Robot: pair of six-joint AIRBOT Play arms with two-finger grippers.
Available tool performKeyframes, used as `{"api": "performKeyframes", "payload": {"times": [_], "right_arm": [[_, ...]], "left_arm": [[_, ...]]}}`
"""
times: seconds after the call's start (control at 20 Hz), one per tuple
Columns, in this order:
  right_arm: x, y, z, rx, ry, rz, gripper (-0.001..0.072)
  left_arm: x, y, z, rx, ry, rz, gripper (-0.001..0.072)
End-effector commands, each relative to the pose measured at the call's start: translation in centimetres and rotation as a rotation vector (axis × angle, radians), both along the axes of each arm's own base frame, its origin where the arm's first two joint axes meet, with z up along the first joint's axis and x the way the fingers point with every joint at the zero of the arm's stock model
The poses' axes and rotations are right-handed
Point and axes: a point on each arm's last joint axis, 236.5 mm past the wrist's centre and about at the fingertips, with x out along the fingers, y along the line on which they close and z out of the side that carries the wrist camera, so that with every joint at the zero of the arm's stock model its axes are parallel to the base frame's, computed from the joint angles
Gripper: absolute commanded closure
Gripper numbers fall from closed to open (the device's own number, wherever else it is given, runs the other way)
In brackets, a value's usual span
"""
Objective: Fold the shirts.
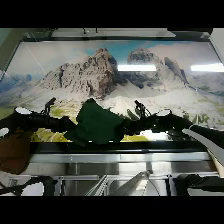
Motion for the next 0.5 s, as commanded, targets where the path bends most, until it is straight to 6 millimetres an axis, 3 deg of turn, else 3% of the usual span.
{"api": "performKeyframes", "payload": {"times": [0.0, 0.1, 0.25, 0.35, 0.45], "right_arm": [[1.2, 0.8, 1.1, 0.054, -0.057, -0.007, 0.0678], [1.8, 1.5, 2.7, 0.093, -0.116, 0.034, 0.0678], [4.5, 1.7, 7.1, 0.139, -0.245, 0.033, 0.068], [6.6, 0.6, 10.9, 0.163, -0.344, 0.01, 0.0679], [7.7, -1.1, 12.8, 0.153, -0.408, -0.015, 0.0676]], "left_arm": [[0.4, -3.1, 0.9, -0.1, 0.001, -0.105, 0.0693], [0.6, -4.1, 3.1, -0.144, -0.014, -0.171, 0.0694], [2.5, -5.7, 10.2, -0.25, -0.145, -0.218, 0.0695], [4.1, -5.8, 15.4, -0.249, -0.285, -0.23, 0.0695], [5.1, -5.3, 18.7, -0.205, -0.411, -0.222, 0.0695]]}}
